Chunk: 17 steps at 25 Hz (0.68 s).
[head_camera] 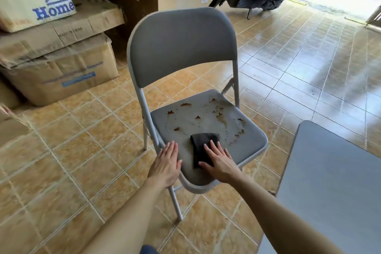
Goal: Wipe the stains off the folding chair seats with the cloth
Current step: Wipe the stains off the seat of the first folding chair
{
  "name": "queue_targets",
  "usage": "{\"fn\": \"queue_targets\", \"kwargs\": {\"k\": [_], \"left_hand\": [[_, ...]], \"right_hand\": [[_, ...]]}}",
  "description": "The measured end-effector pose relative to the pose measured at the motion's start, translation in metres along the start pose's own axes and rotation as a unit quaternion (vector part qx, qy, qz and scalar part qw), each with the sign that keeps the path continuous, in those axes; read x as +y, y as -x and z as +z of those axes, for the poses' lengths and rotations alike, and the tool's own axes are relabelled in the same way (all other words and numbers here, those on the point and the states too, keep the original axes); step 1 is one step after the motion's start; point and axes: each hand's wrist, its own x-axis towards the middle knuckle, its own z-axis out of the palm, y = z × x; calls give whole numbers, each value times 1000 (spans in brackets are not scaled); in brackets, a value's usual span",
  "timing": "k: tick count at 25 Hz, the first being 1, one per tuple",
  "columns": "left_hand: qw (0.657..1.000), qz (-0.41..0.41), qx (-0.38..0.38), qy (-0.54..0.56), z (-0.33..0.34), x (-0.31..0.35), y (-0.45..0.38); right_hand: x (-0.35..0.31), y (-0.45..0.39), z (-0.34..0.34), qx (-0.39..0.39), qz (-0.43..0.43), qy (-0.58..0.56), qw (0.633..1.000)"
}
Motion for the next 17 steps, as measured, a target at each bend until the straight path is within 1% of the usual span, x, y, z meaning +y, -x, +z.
{"fn": "queue_targets", "kwargs": {"k": [1,3,7,9,10,12,14,15,17], "left_hand": [[999,19,18,-20,10,-9,-4],[996,49,56,-42,32,-24,-8],[985,75,153,-26,67,-37,-14],[981,82,172,-19,73,-39,-17],[980,85,179,-17,74,-40,-17],[979,89,184,-16,76,-41,-19],[980,88,176,-15,77,-42,-21],[981,86,175,-12,78,-42,-20],[981,88,173,-5,78,-44,-20]], "right_hand": [[3,-6,11,14,-6,2,1000],[3,-17,24,78,-14,-5,997],[0,-33,51,185,-3,76,980],[-4,-35,59,230,-15,70,970],[-5,-36,62,252,-38,65,965],[-2,-33,65,275,-87,79,954],[17,-35,57,275,-120,120,946],[31,-37,51,267,-115,137,947],[68,-46,33,275,-52,137,950]]}}
